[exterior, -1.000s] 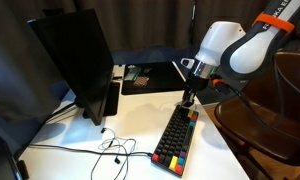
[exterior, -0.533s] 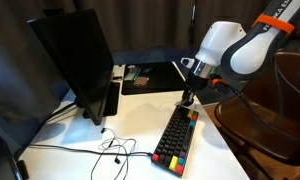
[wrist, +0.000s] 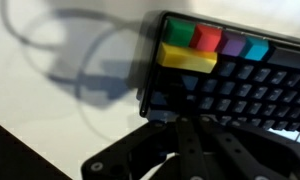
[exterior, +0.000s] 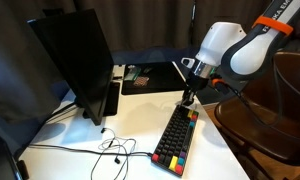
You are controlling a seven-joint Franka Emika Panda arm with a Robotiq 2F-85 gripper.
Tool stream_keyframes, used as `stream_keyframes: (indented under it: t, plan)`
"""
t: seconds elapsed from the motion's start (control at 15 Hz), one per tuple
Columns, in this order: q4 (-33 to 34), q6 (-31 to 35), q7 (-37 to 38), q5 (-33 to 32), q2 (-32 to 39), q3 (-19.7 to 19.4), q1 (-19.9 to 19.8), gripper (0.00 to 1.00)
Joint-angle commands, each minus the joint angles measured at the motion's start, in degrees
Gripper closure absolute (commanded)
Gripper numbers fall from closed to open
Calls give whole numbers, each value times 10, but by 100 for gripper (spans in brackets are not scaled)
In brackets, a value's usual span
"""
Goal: Press the button to the far right in the second row
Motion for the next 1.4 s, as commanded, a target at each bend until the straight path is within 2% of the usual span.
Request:
stream_keyframes:
  t: [0.0, 0.87, 1.33]
  plan:
    - [9, 10, 21, -22, 14, 1, -3, 100]
    - [14, 19, 19, -22, 27, 11, -8, 100]
    - [14, 6, 29, -27, 25, -14, 9, 100]
